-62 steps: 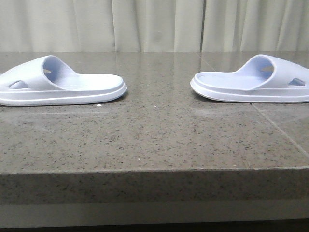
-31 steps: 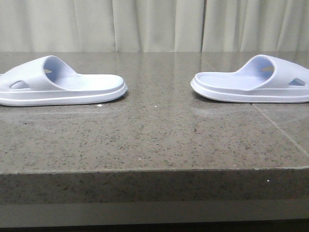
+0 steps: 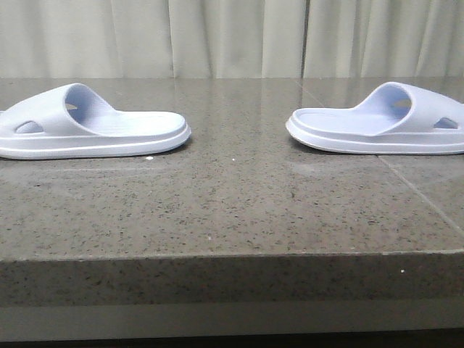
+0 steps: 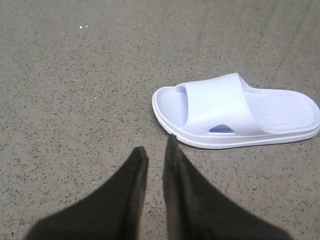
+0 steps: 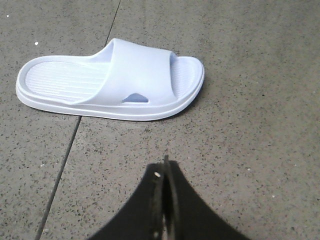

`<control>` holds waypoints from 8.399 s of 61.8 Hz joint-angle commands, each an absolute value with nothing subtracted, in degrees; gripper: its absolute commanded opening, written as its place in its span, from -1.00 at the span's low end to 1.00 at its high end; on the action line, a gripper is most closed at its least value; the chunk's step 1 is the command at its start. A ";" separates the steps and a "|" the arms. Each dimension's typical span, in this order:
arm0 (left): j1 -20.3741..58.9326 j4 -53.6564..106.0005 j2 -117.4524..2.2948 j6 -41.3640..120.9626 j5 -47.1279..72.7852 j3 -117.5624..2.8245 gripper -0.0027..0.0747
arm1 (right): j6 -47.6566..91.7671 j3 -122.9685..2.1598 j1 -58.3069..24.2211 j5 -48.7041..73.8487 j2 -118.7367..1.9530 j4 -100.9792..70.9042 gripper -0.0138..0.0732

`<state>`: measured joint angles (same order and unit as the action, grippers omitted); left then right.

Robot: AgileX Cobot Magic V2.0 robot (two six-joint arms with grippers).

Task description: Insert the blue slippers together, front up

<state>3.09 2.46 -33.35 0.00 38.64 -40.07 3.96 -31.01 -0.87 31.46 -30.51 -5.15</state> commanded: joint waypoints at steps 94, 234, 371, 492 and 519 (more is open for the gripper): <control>-20.50 57.12 -87.61 40.48 53.19 -63.44 0.20 | 4.07 -33.01 -0.55 27.91 -30.99 -5.17 0.23; -10.47 59.33 -78.38 45.00 55.45 -56.45 -0.98 | 39.30 -57.10 30.16 50.46 -76.96 -53.82 0.23; 16.40 78.23 -84.00 47.95 31.46 -46.71 -0.98 | 52.64 -44.27 30.13 57.43 -72.70 -80.28 -0.93; 16.40 79.81 -84.95 47.95 21.05 -49.48 -0.98 | 54.57 -39.76 19.45 39.60 -64.49 -73.61 0.19; 16.40 79.18 -88.15 47.95 22.69 -53.16 -0.85 | 54.57 -39.70 19.45 42.19 -64.49 -72.79 0.19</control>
